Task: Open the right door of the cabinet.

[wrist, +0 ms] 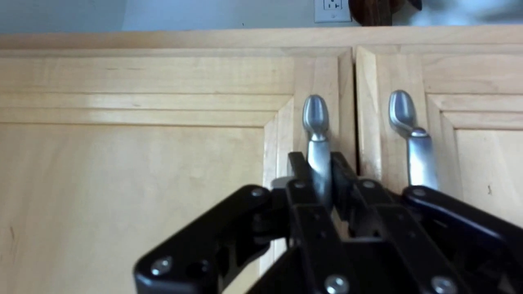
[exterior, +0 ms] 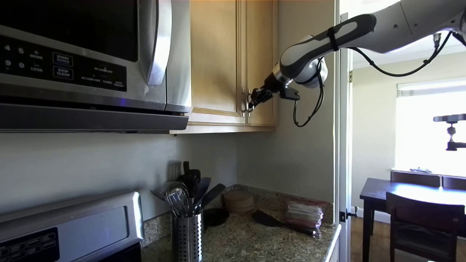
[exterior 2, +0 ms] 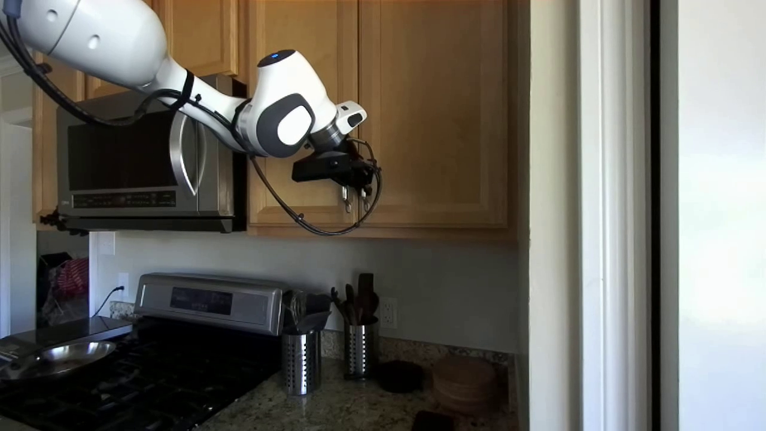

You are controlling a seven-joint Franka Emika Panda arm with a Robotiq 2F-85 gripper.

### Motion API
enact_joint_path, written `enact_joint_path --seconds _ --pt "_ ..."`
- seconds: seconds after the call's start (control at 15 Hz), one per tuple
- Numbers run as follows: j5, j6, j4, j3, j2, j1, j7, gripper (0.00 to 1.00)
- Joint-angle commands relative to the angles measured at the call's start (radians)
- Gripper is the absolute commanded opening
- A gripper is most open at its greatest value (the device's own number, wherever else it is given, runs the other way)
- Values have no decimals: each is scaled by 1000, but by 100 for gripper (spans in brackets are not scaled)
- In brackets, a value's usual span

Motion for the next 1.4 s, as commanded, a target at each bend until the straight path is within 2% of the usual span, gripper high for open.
enact_joint_path --seconds 0.0,0.13,0.27,0.33,0.47,0.53,0.93,1.33 --pt "78 -37 27 -15 7 16 -98 9" --pt "83 -74 33 -16 5 8 -129 9" --pt "22 -114 42 -12 4 -12 -86 9" --pt "11 -116 -51 -23 -73 -26 -105 9" --pt "-14 -147 -85 -32 -112 -41 -95 9" --pt "-34 -165 -102 -5 -134 -81 -81 9" --pt "-193 -309 -183 -13 -289 -178 4 9" --pt "-364 -507 -197 -19 -397 -290 69 11"
